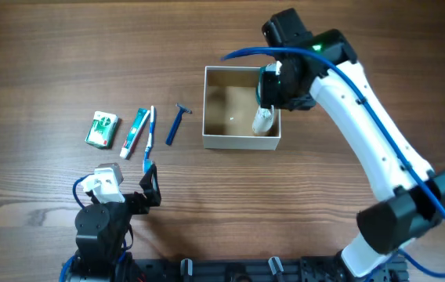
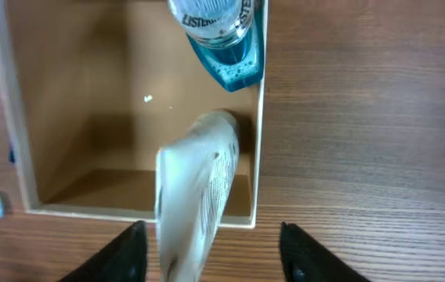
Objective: Pack container
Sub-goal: 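Place the conditioner bottle in the box beside the mouthwash, retract right arm, then reach the left gripper to the green Dettol soap and grasp it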
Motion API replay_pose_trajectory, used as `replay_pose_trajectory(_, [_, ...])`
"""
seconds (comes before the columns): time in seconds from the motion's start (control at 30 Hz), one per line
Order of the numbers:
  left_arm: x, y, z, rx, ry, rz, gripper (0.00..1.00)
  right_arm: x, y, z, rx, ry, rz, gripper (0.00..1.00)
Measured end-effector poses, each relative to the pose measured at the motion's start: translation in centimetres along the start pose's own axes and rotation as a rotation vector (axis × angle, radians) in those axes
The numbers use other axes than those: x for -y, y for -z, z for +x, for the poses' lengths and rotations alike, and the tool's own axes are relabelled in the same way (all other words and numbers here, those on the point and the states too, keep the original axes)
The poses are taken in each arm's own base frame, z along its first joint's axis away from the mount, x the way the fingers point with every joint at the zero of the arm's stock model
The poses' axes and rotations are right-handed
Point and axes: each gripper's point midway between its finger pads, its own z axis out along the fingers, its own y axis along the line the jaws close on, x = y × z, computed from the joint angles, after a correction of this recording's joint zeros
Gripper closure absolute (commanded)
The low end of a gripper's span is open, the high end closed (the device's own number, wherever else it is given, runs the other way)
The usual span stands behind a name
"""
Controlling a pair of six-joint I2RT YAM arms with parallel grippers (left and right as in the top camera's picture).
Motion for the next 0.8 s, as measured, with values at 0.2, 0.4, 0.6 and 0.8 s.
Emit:
replay_pose_trajectory(0.2, [0.0, 0.0, 0.0, 0.000, 0.000, 0.000, 0.00, 7.3, 14.1, -1.2, 0.398, -0.264, -0.094, 0.10])
replay_pose_trajectory(0.4, [0.1, 0.0, -0.4, 0.015, -0.001, 0.005, 0.00, 19.3, 18.2, 0.3, 0.528, -0.701, 0.022, 0.00])
replay_pose_trajectory(0.6, [1.9, 0.1, -1.5, 0.050, 0.058, 0.102, 0.00, 21.0, 15.4, -0.6, 0.441, -0.755, 0.057, 0.00])
replay_pose_trajectory(0.8, [2.1, 1.9, -4.2, -0.075, 0.126, 0.003, 0.00, 21.0, 14.4, -0.9, 0.409, -0.757, 0.061, 0.00])
